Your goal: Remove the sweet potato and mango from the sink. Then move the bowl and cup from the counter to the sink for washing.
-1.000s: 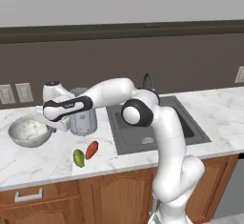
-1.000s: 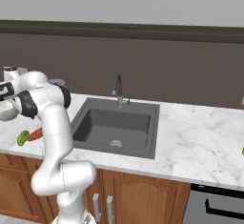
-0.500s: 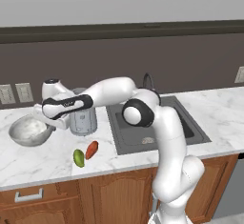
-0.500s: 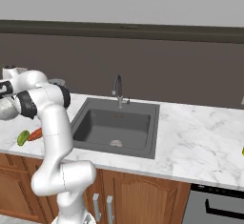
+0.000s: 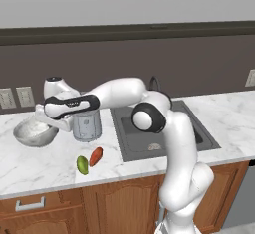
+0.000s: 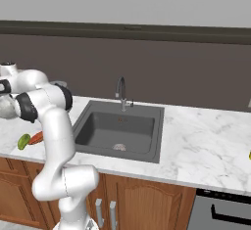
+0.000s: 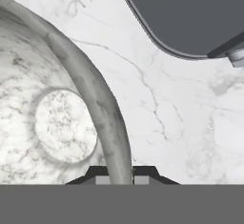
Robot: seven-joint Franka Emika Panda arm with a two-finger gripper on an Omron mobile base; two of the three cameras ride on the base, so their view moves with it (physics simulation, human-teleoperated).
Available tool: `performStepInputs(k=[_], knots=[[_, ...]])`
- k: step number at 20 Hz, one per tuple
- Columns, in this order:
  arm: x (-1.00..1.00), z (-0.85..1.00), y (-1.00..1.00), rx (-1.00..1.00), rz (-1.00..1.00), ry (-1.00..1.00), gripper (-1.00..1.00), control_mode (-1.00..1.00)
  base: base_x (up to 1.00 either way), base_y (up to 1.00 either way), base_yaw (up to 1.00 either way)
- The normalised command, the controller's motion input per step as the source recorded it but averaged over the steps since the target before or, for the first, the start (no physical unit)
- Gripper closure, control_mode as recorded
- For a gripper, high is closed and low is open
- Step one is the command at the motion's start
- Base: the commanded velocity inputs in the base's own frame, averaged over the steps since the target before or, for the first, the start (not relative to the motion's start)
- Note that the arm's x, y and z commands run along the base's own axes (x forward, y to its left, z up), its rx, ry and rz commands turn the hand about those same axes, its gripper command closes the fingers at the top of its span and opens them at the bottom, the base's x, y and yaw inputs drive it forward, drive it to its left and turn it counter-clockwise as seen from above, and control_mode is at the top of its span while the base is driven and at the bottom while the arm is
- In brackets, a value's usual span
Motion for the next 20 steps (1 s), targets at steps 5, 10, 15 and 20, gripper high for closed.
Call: performStepInputs(k=[5, 10, 15, 20], knots=[[-0.08, 0.29, -0.05, 0.00, 0.00, 0.00, 1.00, -1.00, 0.00, 0.00, 0.00], [-0.08, 0.27, -0.08, 0.00, 0.00, 0.00, 1.00, -1.00, 0.00, 0.00, 0.00], [-0.11, 0.26, -0.03, 0.05, 0.00, 0.00, 1.00, -1.00, 0.00, 0.00, 0.00], [-0.15, 0.26, -0.04, 0.02, 0.00, -0.02, 1.00, -1.00, 0.00, 0.00, 0.00]])
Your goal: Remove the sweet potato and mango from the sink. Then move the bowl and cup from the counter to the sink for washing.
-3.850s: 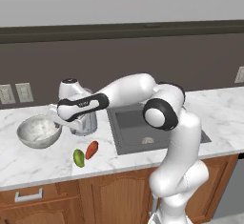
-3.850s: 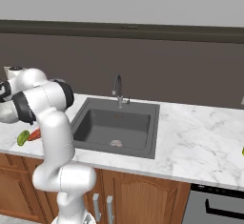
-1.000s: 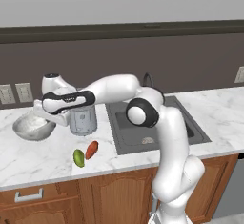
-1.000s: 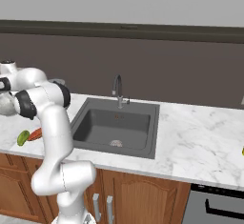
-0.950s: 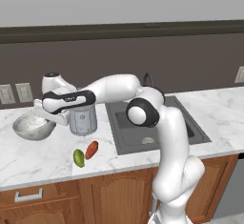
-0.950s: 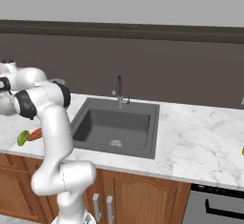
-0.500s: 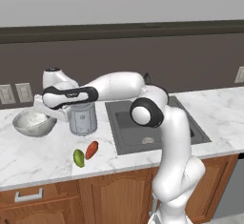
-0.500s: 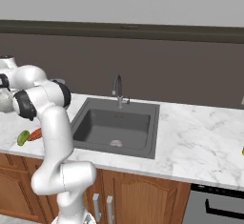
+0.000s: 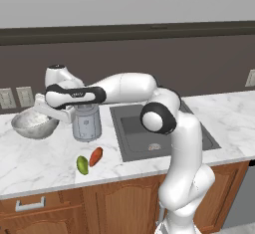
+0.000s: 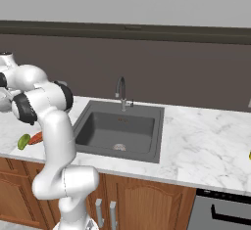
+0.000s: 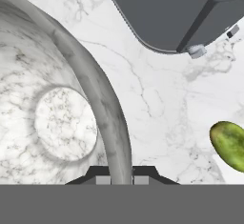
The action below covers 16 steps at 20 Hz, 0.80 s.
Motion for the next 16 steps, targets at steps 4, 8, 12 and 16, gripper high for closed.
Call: performStepInputs(k=[4, 8, 12, 16], knots=[[-0.16, 0.24, -0.15, 0.00, 0.00, -0.06, 1.00, -1.00, 0.00, 0.00, 0.00], [-0.25, 0.26, -0.22, 0.00, 0.00, -0.08, 1.00, -1.00, 0.00, 0.00, 0.00], [-0.25, 0.26, -0.23, 0.03, 0.00, -0.05, 1.00, -1.00, 0.00, 0.00, 0.00], [-0.22, 0.18, -0.26, 0.07, -0.04, 0.00, 1.00, -1.00, 0.00, 0.00, 0.00]])
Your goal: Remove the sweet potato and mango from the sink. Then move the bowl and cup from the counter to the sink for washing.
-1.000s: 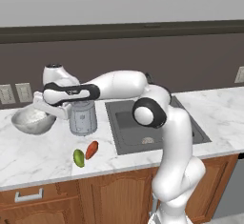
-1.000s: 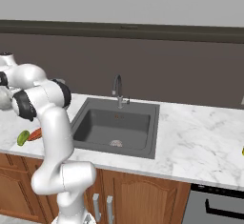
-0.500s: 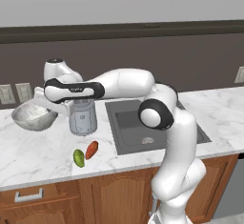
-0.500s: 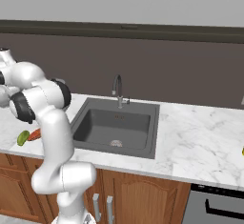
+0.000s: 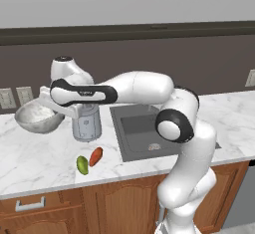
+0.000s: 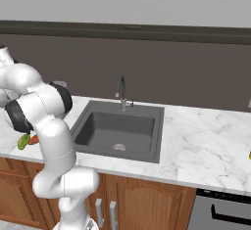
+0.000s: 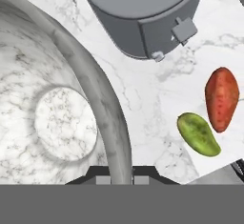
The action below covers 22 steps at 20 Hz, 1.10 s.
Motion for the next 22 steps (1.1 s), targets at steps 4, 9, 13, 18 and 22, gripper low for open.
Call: performStepInputs(k=[4, 9, 13, 18, 22], knots=[[-0.22, 0.13, -0.31, 0.12, -0.08, 0.00, 1.00, -1.00, 0.00, 0.00, 0.00], [-0.23, 0.12, -0.34, 0.10, -0.06, -0.01, 1.00, -1.00, 0.00, 0.00, 0.00], [-0.25, 0.11, -0.34, 0.10, -0.06, -0.01, 1.00, -1.00, 0.00, 0.00, 0.00], [-0.26, 0.12, -0.34, 0.08, -0.06, -0.01, 1.00, -1.00, 0.00, 0.00, 0.00], [-0.26, 0.17, -0.32, 0.06, -0.05, 0.00, 1.00, -1.00, 0.00, 0.00, 0.00]])
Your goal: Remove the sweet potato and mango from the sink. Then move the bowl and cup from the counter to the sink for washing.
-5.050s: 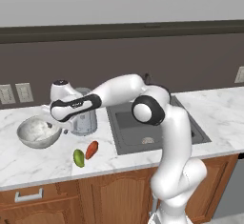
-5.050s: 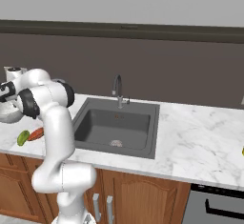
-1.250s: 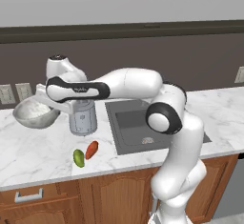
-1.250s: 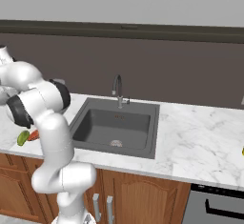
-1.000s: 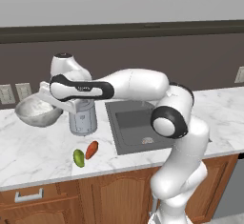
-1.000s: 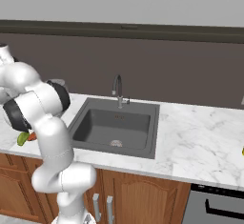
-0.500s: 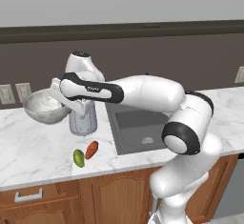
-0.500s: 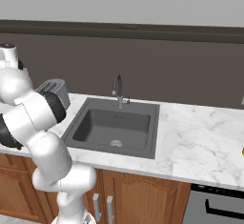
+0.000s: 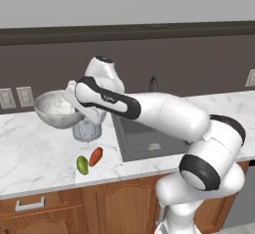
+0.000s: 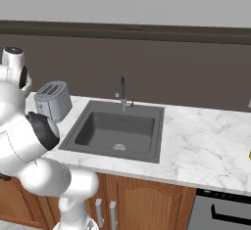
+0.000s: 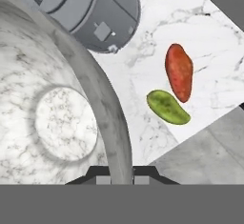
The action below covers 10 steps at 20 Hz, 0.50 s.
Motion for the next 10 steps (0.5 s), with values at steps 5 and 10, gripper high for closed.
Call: performStepInputs(k=[5, 10], knots=[[-0.25, 0.18, -0.33, 0.02, -0.05, 0.00, 1.00, -1.00, 0.00, 0.00, 0.00], [-0.22, 0.18, -0.33, 0.00, -0.05, 0.00, 1.00, -1.00, 0.00, 0.00, 0.00]])
